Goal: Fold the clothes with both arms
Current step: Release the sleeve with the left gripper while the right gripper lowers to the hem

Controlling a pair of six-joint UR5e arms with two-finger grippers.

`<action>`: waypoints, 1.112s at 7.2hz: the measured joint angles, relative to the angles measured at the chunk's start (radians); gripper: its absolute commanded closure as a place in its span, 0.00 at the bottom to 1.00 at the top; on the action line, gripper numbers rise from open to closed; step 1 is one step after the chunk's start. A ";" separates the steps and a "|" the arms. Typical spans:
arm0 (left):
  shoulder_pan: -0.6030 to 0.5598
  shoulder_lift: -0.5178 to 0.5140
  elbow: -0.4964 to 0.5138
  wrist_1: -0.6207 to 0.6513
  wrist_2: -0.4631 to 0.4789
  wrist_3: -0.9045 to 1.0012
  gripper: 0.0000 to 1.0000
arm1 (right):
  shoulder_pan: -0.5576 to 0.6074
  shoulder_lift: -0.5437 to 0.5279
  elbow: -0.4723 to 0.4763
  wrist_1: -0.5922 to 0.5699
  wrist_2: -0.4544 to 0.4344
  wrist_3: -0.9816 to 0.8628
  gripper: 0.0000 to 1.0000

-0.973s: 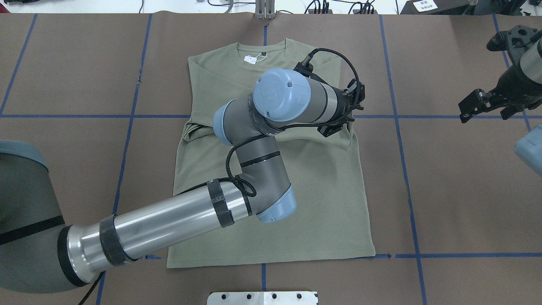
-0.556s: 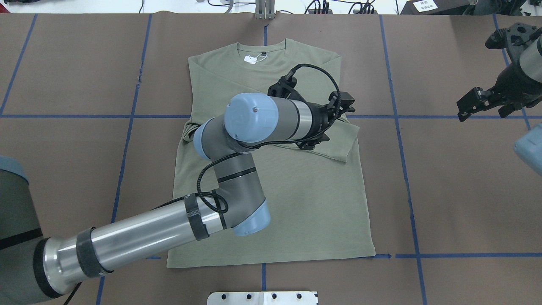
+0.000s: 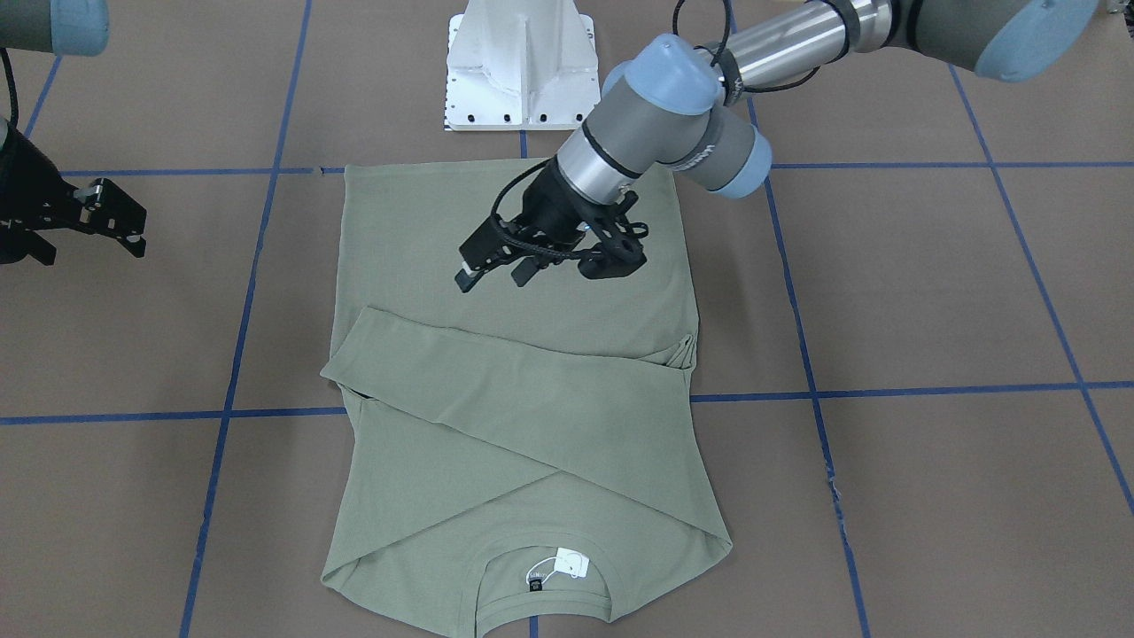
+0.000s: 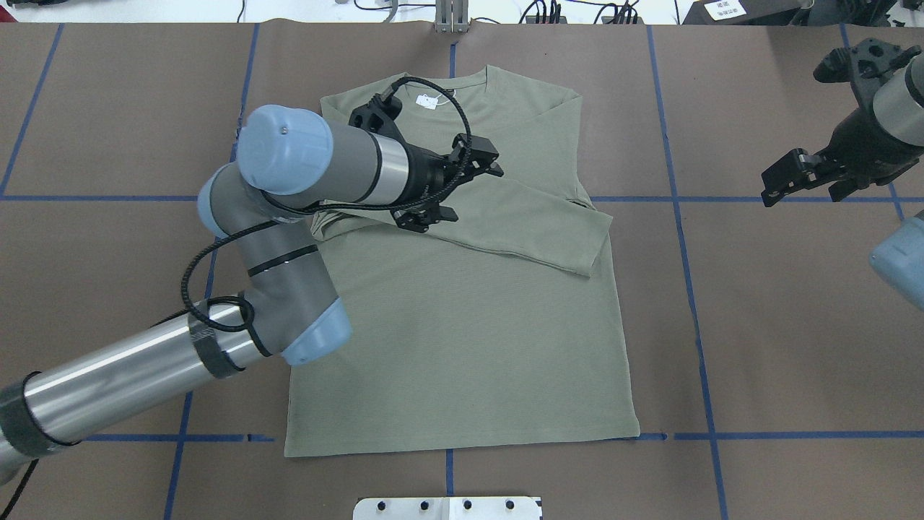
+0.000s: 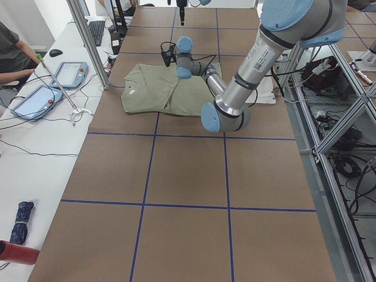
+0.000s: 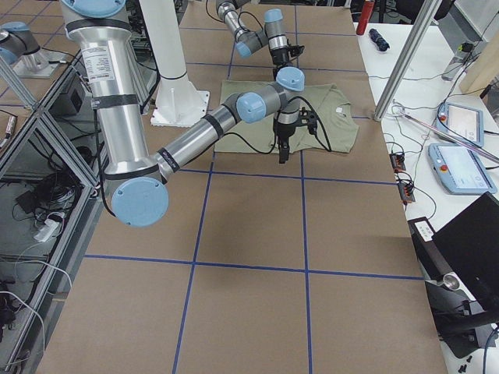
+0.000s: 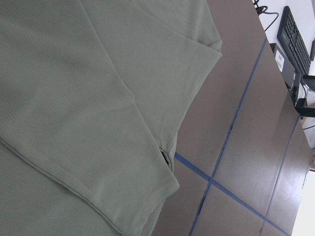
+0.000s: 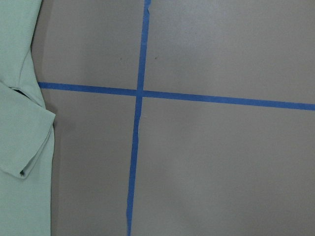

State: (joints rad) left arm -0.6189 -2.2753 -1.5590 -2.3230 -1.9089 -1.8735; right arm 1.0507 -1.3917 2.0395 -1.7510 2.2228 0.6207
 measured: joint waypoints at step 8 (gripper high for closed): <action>-0.030 0.450 -0.535 0.438 -0.032 0.544 0.00 | -0.691 -0.103 0.114 0.348 -0.445 0.767 0.00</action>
State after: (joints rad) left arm -0.6490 -1.8252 -2.0942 -1.8845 -1.9409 -1.3294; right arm 0.3596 -1.4949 2.1539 -1.4027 1.7782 1.3875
